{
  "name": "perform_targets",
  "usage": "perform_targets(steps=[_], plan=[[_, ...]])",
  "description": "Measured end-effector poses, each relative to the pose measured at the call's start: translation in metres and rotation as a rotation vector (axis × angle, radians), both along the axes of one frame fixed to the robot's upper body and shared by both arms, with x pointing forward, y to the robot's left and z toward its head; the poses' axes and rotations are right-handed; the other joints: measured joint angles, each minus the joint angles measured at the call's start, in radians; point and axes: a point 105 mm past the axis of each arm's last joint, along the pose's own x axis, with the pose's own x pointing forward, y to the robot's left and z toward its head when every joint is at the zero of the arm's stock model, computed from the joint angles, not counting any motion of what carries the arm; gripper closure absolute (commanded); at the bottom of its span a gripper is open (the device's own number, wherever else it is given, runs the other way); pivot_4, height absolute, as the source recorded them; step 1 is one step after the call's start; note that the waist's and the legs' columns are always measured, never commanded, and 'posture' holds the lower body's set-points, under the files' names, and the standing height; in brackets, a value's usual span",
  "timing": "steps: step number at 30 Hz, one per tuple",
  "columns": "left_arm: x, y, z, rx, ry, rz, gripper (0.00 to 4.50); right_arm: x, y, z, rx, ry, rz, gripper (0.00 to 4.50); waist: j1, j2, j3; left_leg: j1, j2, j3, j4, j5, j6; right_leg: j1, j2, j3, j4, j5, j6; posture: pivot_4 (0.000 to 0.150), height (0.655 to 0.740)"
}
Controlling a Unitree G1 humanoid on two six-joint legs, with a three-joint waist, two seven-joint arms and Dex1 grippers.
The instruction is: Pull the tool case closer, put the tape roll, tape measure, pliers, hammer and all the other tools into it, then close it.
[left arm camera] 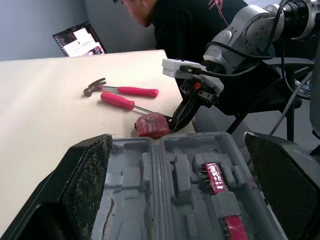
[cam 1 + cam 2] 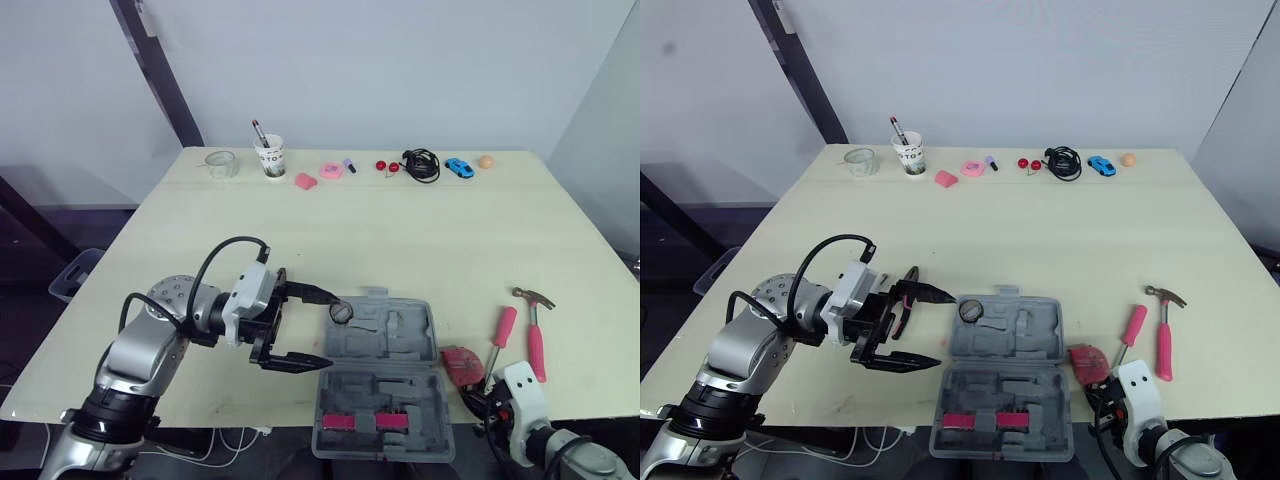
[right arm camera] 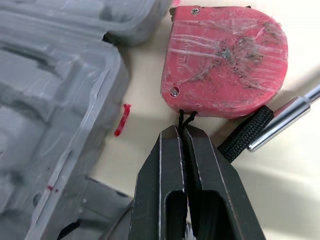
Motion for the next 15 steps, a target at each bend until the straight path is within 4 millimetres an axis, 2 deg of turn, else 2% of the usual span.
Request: perform_targets(steps=[6, 9, 12, 15], plan=[[0.000, 0.001, -0.001, 0.001, 0.008, -0.002, 0.00, -0.002, -0.001, -0.001, 0.004, -0.007, 0.007, 4.40, 0.001, 0.000, 0.000, 0.000, 0.000, 0.000, 0.000, 0.000, 0.000, 0.000, 0.000, 0.000, 0.000, 0.000, 0.000, 0.150, 0.7400], [0.001, 0.002, -0.001, 0.001, 0.010, -0.001, 0.00, -0.003, -0.002, -0.001, 0.007, -0.013, 0.016, 3.63, 0.001, 0.000, 0.000, 0.000, 0.000, 0.000, 0.000, 0.000, 0.000, 0.000, 0.000, 0.000, 0.000, 0.000, 0.000, 0.150, 0.7400], [0.001, 0.002, -0.001, 0.001, 0.010, -0.001, 0.00, -0.007, -0.003, 0.000, 0.002, -0.016, 0.047, 2.19, 0.002, 0.000, 0.000, 0.000, 0.000, 0.000, 0.000, 0.000, 0.000, 0.000, 0.000, 0.000, 0.000, 0.000, 0.000, 0.150, 0.7400], [0.001, 0.002, -0.001, 0.001, 0.008, -0.001, 0.00, -0.011, -0.006, 0.002, -0.012, -0.016, 0.079, 1.17, 0.004, 0.000, 0.000, 0.000, 0.000, 0.000, 0.001, 0.000, 0.000, 0.000, 0.000, 0.000, 0.000, 0.000, 0.000, 0.150, 0.7400]])
